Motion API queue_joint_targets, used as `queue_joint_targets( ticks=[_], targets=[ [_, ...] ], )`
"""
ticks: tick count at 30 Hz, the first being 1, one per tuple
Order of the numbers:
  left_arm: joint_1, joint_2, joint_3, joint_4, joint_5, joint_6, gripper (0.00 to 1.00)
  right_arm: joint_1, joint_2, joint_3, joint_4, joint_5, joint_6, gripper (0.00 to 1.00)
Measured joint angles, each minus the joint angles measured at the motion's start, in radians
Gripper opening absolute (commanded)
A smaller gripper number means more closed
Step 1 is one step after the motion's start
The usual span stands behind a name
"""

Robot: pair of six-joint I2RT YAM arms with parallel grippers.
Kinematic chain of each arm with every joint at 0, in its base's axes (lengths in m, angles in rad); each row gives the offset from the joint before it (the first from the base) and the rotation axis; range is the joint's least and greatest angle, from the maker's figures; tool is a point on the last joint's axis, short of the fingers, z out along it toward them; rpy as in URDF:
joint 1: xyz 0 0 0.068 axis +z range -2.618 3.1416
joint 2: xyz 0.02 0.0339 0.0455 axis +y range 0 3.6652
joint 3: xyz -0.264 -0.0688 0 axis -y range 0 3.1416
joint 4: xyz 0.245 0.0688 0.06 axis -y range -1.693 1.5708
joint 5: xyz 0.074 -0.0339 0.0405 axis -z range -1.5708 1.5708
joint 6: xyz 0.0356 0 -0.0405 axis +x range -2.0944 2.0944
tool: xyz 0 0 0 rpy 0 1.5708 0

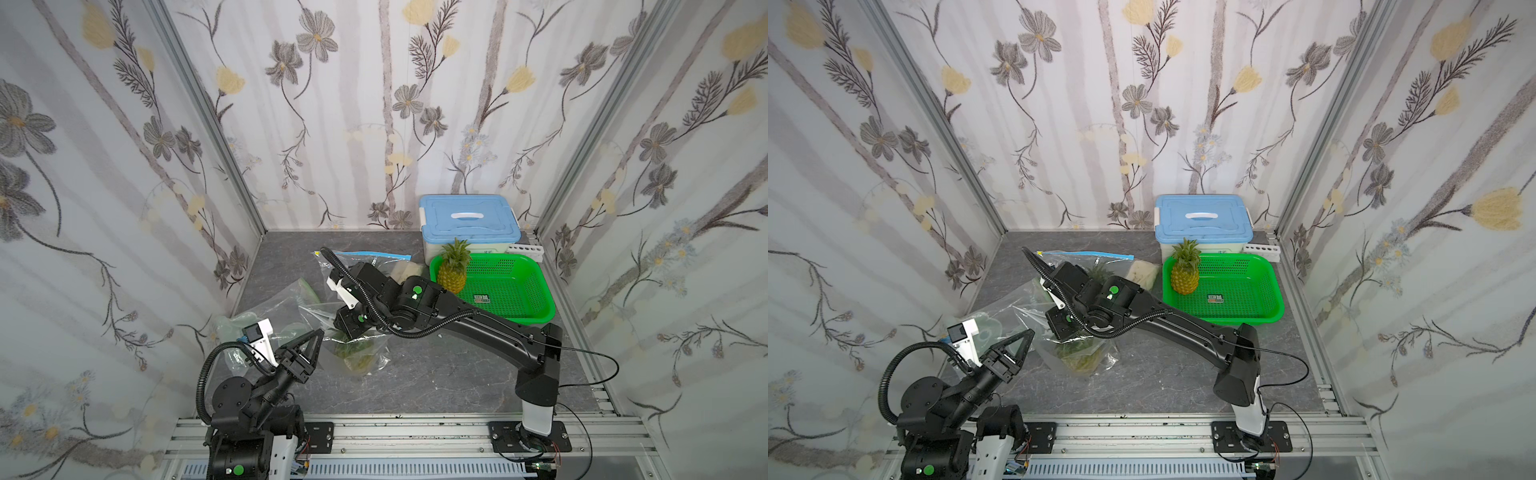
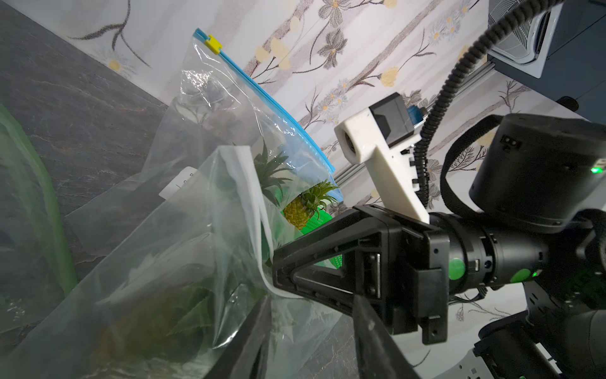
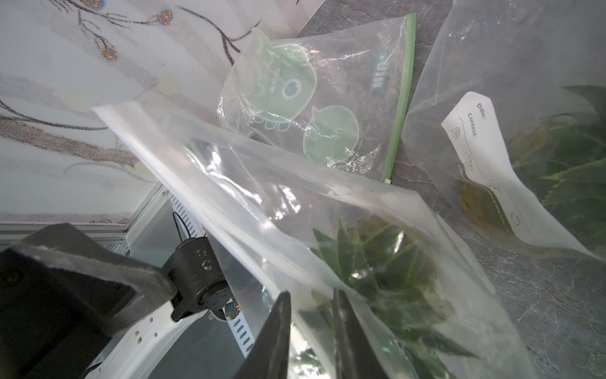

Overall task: Open the zip-top bag and take out the pineapple
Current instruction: Open the zipper of the food storage bag at the center of the board.

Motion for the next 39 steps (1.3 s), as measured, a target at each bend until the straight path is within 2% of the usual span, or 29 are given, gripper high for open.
queue_joint_targets(
  ticks=[21, 33, 39],
  targets=[
    [0.0, 0.006, -0.031, 0.014, -0.003, 0.002, 0.43, -0.012, 0.034, 0.072, -0.06, 0.021, -0.054, 0.36],
    [0.0, -0.014, 0.019, 0.002, -0.027, 0.011, 0.42, 0.011, 0.101, 0.158, -0.078, 0.014, -0.106, 0.39],
    [0.0, -0.014, 0.035, -0.003, -0.03, 0.02, 0.42, 0.047, 0.11, 0.172, -0.085, 0.109, -0.158, 0.4]
  ],
)
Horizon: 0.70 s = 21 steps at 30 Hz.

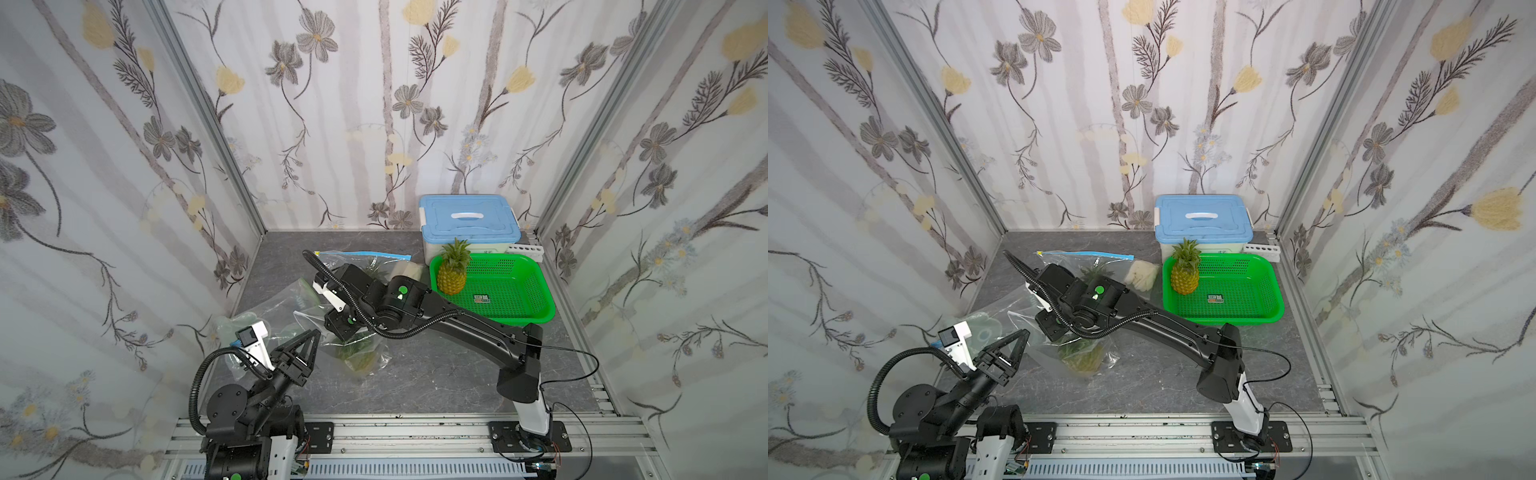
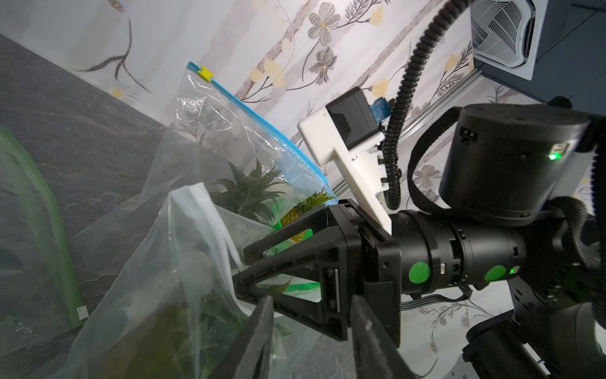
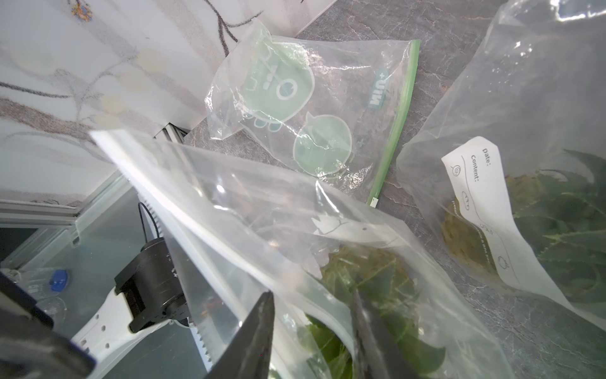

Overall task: Open the zip-top bag and take out the pineapple
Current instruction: Open the zipper of the food storage bag at the center of the board.

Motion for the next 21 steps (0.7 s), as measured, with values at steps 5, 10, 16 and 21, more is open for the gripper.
queue_joint_targets(
  ticks=[5, 10, 16, 21],
  targets=[
    [0.0, 0.0, -0.002, -0.003, 0.0, 0.002, 0.42, 0.014, 0.0, 0.0, -0.005, 0.116, -0.043, 0.41],
    [0.0, 0.0, -0.01, -0.002, 0.0, 0.001, 0.44, 0.017, 0.0, 0.0, -0.006, 0.227, -0.076, 0.29],
    [0.0, 0.008, -0.069, 0.043, 0.03, -0.04, 0.48, 0.017, -0.012, 0.0, 0.013, 0.303, -0.101, 0.15],
    [0.0, 0.061, -0.078, 0.087, 0.056, -0.066, 0.49, 0.015, -0.061, 0.0, 0.039, 0.302, -0.125, 0.11]
  ],
)
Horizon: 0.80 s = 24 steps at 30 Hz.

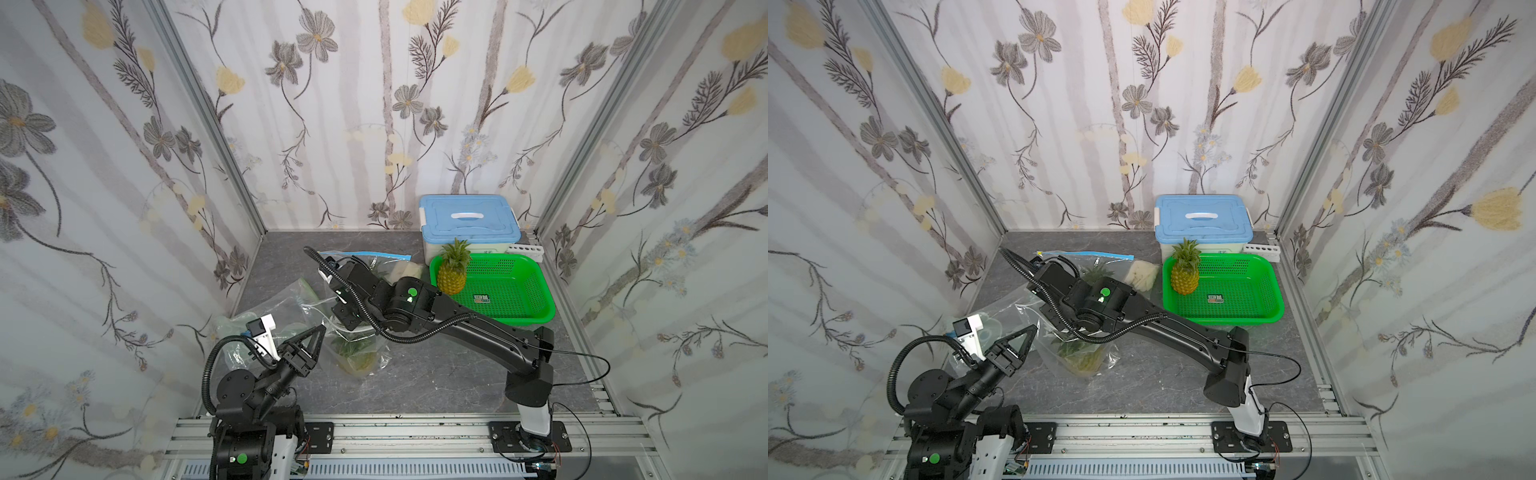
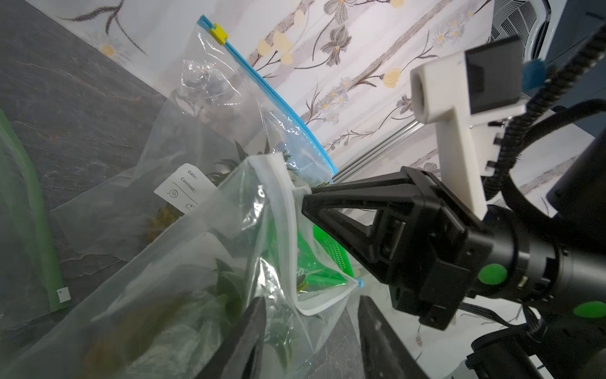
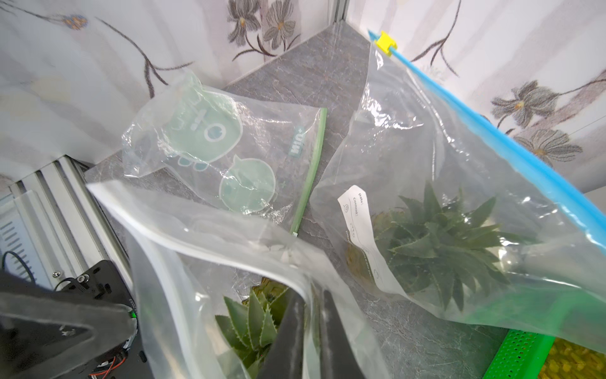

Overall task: Open the zip-top bag and take out the pineapple
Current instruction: Open the zipper of the food storage bag at the center of the board.

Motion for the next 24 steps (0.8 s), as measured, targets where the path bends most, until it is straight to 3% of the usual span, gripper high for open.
queue_joint_targets(
  ticks=[6, 10, 15, 21, 24],
  targets=[
    [0.0, 0.109, 0.027, 0.032, 0.023, 0.002, 0.48, -0.001, -0.022, 0.0, 0.033, -0.041, -0.025, 0.11],
    [0.0, 0.158, 0.04, 0.049, 0.039, 0.01, 0.41, -0.003, -0.024, 0.0, 0.036, -0.068, -0.04, 0.12],
    [0.0, 0.187, 0.045, 0.058, 0.056, 0.027, 0.26, -0.009, -0.024, 0.0, 0.035, -0.083, -0.042, 0.14],
    [0.0, 0.216, 0.071, 0.029, 0.06, 0.058, 0.0, -0.009, -0.026, 0.0, 0.035, -0.092, -0.042, 0.15],
    [0.0, 0.221, 0.085, 0.014, 0.06, 0.071, 0.0, -0.009, -0.031, 0.0, 0.035, -0.105, -0.042, 0.15]
  ],
)
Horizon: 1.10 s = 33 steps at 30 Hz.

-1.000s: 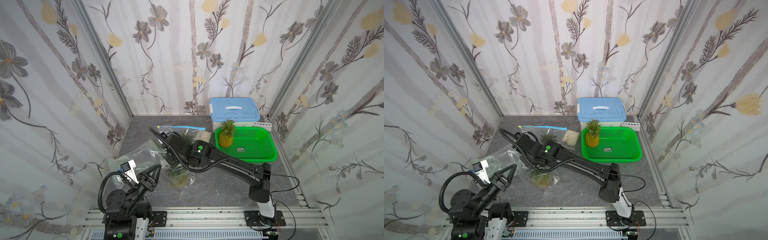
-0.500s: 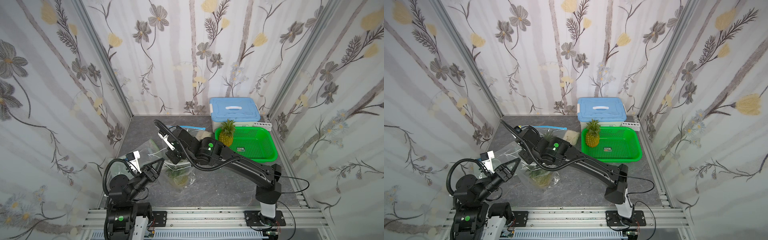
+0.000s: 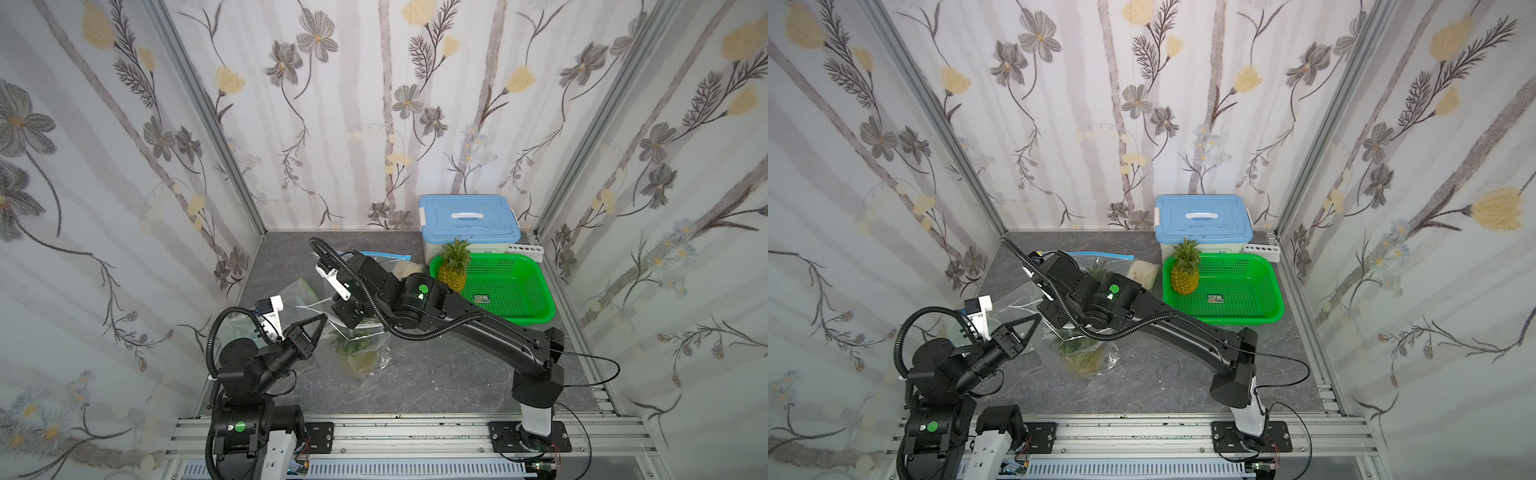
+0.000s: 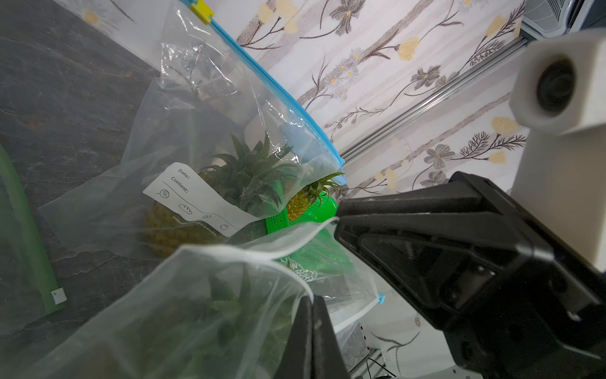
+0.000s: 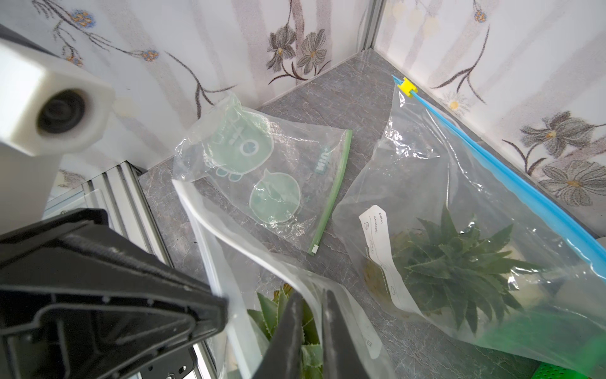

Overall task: Open the zip-top bag and take out the pineapple
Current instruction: Open the zipper of the food storage bag at the center of the board.

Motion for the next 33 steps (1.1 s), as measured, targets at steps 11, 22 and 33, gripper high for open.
queue_joint_targets(
  ticks=[11, 22, 33],
  targets=[
    [0.0, -0.028, 0.043, -0.103, 0.002, 0.034, 0.0, 0.007, -0.031, 0.0, -0.014, -0.001, 0.013, 0.38],
    [0.0, -0.053, 0.016, -0.124, 0.016, 0.034, 0.0, 0.071, -0.114, -0.053, -0.036, -0.123, 0.126, 0.39],
    [0.0, -0.124, 0.007, -0.148, 0.027, 0.03, 0.0, 0.021, -0.059, -0.135, -0.056, -0.194, 0.222, 0.48]
  ],
)
